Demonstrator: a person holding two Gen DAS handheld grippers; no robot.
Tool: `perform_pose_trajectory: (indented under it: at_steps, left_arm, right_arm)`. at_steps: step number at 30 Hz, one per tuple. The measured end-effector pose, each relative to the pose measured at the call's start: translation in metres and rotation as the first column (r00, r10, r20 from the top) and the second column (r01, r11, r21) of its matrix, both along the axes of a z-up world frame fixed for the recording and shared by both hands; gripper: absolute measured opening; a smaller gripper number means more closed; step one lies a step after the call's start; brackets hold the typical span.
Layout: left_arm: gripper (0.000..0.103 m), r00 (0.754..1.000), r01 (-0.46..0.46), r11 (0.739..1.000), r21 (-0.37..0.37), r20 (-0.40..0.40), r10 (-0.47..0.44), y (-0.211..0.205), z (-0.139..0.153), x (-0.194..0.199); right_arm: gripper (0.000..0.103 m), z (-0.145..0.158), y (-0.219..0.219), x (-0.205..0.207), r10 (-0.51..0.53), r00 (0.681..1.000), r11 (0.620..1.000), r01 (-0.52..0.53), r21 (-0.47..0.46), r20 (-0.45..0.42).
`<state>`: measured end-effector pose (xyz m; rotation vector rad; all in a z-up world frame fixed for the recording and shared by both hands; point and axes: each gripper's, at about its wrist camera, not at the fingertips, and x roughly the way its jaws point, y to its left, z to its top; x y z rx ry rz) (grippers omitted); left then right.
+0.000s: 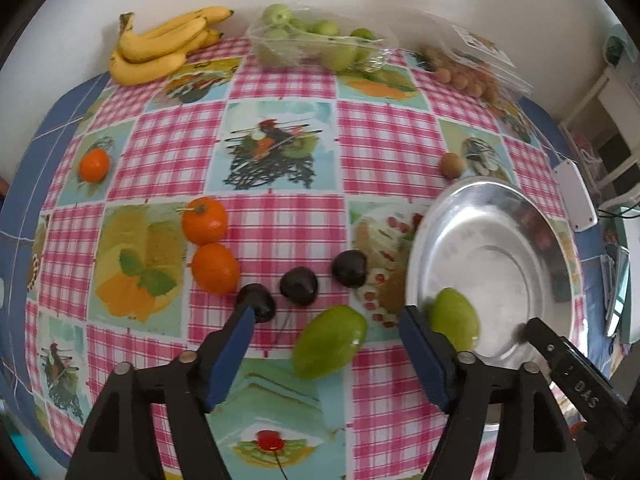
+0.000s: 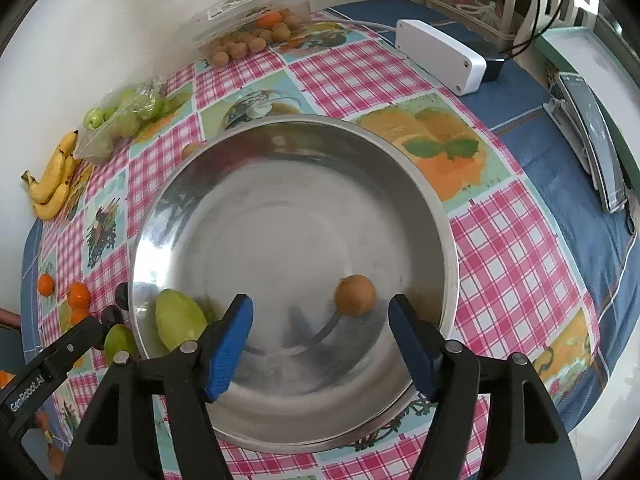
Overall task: Organize fruits
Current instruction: 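Withdraw both tools from the bowl back toward the remaining fruits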
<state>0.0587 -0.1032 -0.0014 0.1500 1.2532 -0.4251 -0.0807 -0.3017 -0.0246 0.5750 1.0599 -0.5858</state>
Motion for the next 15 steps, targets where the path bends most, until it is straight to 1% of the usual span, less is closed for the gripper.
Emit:
perform_pose_trajectory:
  at_steps: [1, 2, 3, 5, 6, 7, 8, 9, 12, 15]
  left_arm:
    - [0.083, 1.000, -0.003, 1.000, 0.002, -0.001, 0.003, 0.001, -0.001, 0.001]
    - [0.086, 1.000, -0.004, 1.000, 0.005, -0.002, 0.004, 0.002, -0.003, 0.001]
    - [0.088, 1.000, -0.007, 1.000, 0.012, -0.001, 0.007, 0.004, -0.005, 0.002]
    - [0.096, 1.000, -0.011, 1.000, 0.016, 0.004, 0.010, 0.005, -0.006, 0.003]
    - [0.098, 1.000, -0.012, 1.000, 0.019, 0.010, 0.011, 0.006, -0.007, 0.003]
    - [0.103, 1.000, -0.012, 1.000, 0.019, 0.016, 0.012, 0.007, -0.007, 0.003]
    - [0.103, 1.000, -0.012, 1.000, 0.016, 0.024, 0.012, 0.008, -0.006, 0.003]
    - [0.103, 0.999, -0.012, 1.000, 0.013, 0.035, 0.012, 0.009, -0.005, 0.004]
    - [0.103, 0.998, -0.012, 1.000, 0.003, 0.067, 0.012, 0.012, -0.001, 0.004]
    - [0.103, 0.997, -0.019, 1.000, -0.010, 0.079, 0.019, 0.014, 0.001, 0.005]
  right_arm:
    - [0.078, 0.000, 0.001, 0.001, 0.006, 1.000, 1.000, -0.006, -0.006, -0.001]
    - [0.086, 0.000, 0.002, 0.002, 0.010, 1.000, 1.000, -0.010, -0.010, -0.002]
    - [0.087, 0.000, 0.003, 0.002, 0.015, 1.000, 1.000, -0.015, -0.013, -0.004]
    - [0.087, 0.000, 0.005, 0.003, 0.026, 1.000, 1.000, -0.026, -0.016, -0.004]
    - [0.088, 0.000, 0.006, 0.004, 0.030, 1.000, 0.999, -0.030, -0.017, -0.004]
    - [0.090, -0.001, 0.007, 0.004, 0.033, 0.999, 0.999, -0.033, -0.018, -0.003]
    - [0.099, -0.001, 0.007, 0.004, 0.035, 0.999, 0.999, -0.035, -0.019, -0.003]
    - [0.102, -0.001, 0.008, 0.004, 0.037, 0.999, 0.999, -0.037, -0.019, -0.003]
    - [0.102, 0.001, 0.010, 0.004, 0.042, 0.999, 0.999, -0.042, -0.032, -0.001]
    - [0.102, 0.004, 0.012, 0.003, 0.048, 0.999, 0.998, -0.048, -0.027, 0.013]
